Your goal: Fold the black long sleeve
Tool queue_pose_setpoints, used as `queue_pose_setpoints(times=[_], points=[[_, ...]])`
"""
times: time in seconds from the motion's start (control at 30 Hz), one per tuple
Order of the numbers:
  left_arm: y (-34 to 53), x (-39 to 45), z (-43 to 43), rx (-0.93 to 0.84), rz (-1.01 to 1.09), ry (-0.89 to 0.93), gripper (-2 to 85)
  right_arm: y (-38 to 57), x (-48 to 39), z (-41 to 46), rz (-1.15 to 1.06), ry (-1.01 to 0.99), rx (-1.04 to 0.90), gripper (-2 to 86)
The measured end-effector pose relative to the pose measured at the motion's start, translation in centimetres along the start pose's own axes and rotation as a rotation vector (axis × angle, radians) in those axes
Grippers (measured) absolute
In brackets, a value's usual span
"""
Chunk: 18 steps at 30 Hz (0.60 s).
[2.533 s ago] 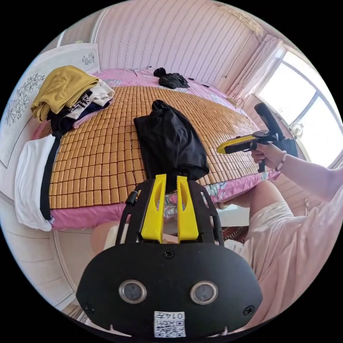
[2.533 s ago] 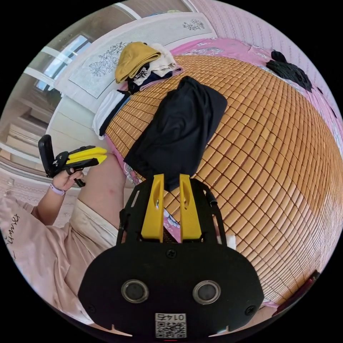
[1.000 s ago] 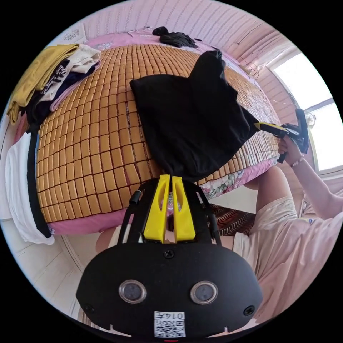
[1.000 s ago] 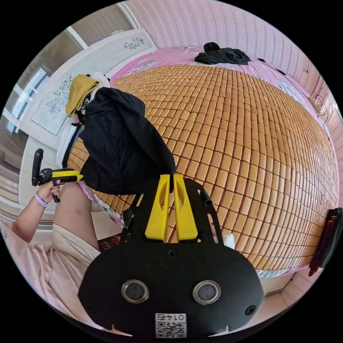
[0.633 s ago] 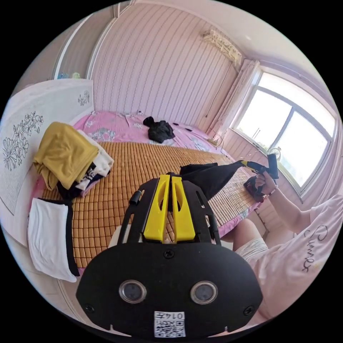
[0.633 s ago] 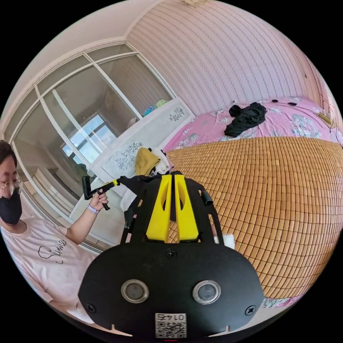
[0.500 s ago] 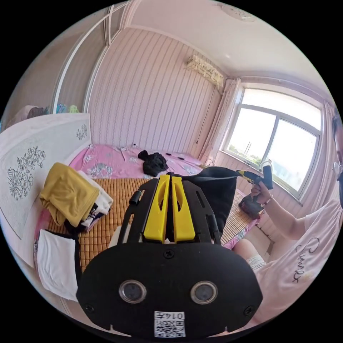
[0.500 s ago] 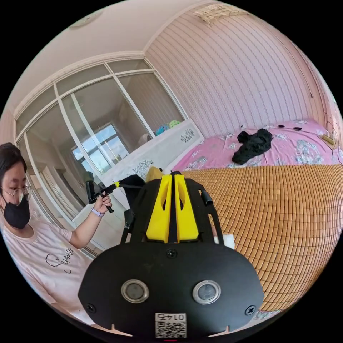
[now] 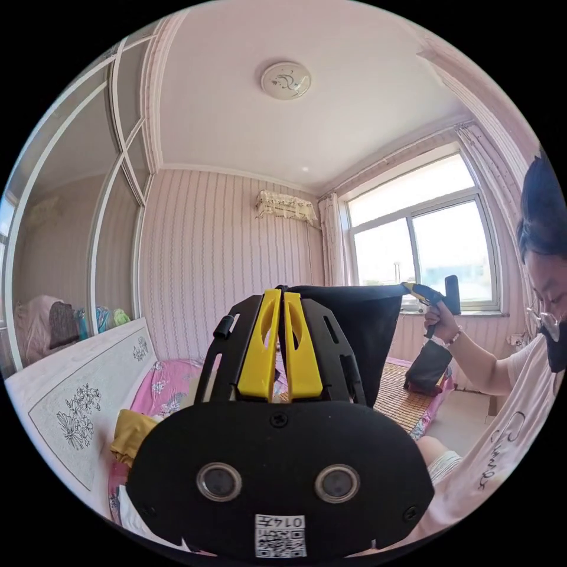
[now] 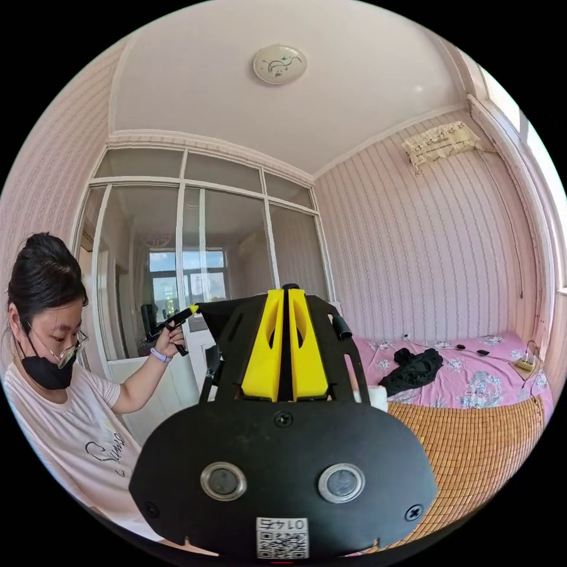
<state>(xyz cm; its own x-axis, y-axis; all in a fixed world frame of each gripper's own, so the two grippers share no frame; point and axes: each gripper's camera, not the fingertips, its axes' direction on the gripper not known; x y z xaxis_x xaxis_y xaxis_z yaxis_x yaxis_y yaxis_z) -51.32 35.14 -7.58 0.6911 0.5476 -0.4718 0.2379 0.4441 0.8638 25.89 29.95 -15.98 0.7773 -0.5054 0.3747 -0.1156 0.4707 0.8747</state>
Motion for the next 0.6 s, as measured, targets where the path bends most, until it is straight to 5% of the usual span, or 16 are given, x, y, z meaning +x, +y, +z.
queue_pose_setpoints(times=[0.4, 0.5, 0.6], points=[[-7.0, 15.7, -8.7, 0.143, 0.204, -0.034, -1.0, -7.5, -9.7, -9.3, -0.195, -0.006, 0.095, 0.5], [-6.6, 19.6, -4.6, -0.027, 0.303, -0.122, -1.0, -6.6, -8.0, -7.6, -0.151, 0.099, -0.020, 0.5], [-2.6, 25.6, 3.3, -0.315, 0.620, -0.365, -1.0, -4.2, -4.2, -4.9, -0.058, 0.187, -0.156, 0.5]])
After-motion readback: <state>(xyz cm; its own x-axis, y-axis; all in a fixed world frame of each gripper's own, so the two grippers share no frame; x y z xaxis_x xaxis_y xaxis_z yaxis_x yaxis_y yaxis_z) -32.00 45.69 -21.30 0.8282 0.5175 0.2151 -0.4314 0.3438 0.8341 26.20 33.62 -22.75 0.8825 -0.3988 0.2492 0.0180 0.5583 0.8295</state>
